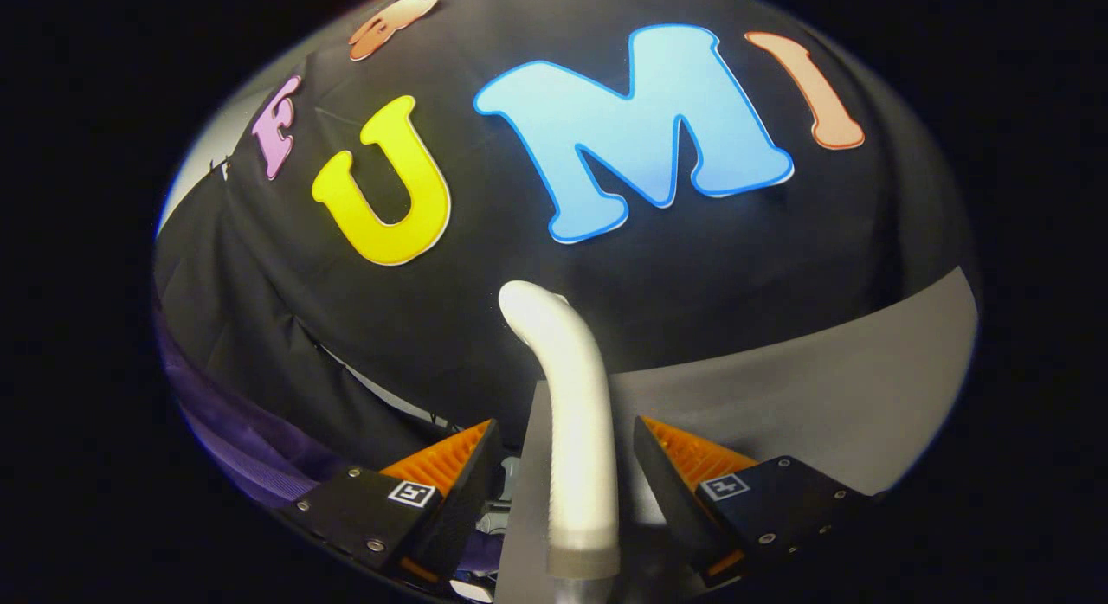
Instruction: Iron the clothes twice with a garment steamer, once on the left side and once on the right side.
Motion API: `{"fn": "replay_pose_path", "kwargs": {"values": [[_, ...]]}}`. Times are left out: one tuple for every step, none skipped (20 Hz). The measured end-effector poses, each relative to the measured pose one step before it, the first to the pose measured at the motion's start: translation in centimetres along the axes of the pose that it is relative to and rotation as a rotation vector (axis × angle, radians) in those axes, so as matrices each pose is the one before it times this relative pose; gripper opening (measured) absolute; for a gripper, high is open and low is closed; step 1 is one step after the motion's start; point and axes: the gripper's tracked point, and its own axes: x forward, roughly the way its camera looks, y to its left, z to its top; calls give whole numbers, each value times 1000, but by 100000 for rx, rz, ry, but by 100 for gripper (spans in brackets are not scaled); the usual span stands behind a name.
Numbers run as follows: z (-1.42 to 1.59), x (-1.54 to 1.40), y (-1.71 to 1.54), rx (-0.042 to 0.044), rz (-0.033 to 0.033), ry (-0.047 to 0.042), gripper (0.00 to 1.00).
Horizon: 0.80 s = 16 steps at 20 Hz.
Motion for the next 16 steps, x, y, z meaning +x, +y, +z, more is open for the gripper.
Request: {"fn": "replay_pose_path", "kwargs": {"values": [[-205,120,29,2062,1103,1751,95],[-42,-44,-163,725,55,936,93],[-263,19,-240,295,-378,1006,90],[-489,194,-300,-142,-706,1724,82],[-784,92,-346,-435,-925,4061,75],[142,74,-206,529,-251,-457,69],[-183,-23,-66,2014,565,1407,62],[-361,56,323,3344,2172,1842,52],[70,-19,97,2372,1344,-744,47],[-307,-123,-21,405,1541,1201,42],[67,-210,174,213,1377,-908,40],[6,-69,105,354,1400,-574,37],[56,-6,69,560,984,-849,37],[-23,-128,-77,480,391,-1220,36],[0,-75,-4,-489,-536,-1498,37],[230,-113,-102,-1648,-1147,-3119,37]]}}
